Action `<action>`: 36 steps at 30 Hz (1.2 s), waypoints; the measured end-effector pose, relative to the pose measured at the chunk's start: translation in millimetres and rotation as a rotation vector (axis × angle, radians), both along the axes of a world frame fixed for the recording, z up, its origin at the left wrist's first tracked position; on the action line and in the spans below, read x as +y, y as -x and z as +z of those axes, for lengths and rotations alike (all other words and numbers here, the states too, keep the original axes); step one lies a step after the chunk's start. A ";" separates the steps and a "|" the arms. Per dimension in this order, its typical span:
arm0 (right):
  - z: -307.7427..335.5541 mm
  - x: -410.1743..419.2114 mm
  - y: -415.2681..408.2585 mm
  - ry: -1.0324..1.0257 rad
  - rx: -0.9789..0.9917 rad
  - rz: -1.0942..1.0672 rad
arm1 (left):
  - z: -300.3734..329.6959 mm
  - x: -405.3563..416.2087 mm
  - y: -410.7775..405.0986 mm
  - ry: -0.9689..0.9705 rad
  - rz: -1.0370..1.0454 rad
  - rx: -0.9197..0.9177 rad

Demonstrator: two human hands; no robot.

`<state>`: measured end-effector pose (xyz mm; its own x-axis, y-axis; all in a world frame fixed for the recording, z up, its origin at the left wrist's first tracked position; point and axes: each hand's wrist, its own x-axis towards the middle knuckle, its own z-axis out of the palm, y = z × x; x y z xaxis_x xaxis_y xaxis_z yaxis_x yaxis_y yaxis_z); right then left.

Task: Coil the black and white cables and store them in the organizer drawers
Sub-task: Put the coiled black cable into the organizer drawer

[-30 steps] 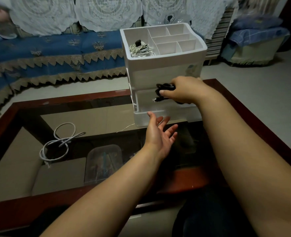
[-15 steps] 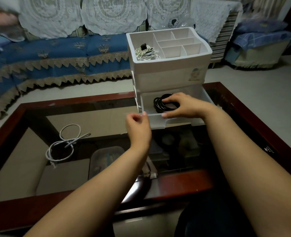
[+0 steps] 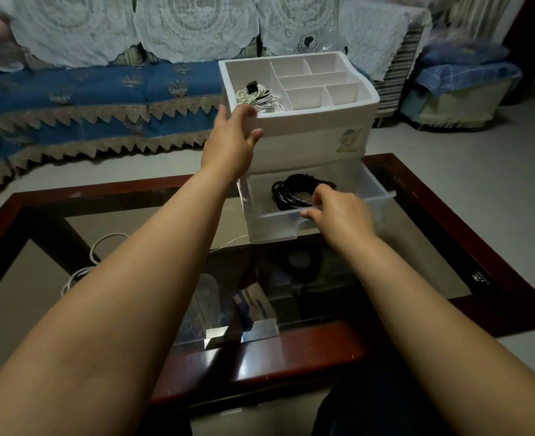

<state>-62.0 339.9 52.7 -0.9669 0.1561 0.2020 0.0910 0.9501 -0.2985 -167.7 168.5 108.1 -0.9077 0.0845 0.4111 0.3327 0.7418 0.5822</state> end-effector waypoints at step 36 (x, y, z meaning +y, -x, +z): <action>-66.4 -20.6 74.2 2.315 -0.092 -0.385 | -49.5 -8.2 6.7 -0.385 -0.083 -0.249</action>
<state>-136.2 319.3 -13.7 -0.8417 0.0849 -0.5332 0.1859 -0.8816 -0.4339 -174.4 160.3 58.6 -0.9793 0.0448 0.1972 0.1969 0.4333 0.8795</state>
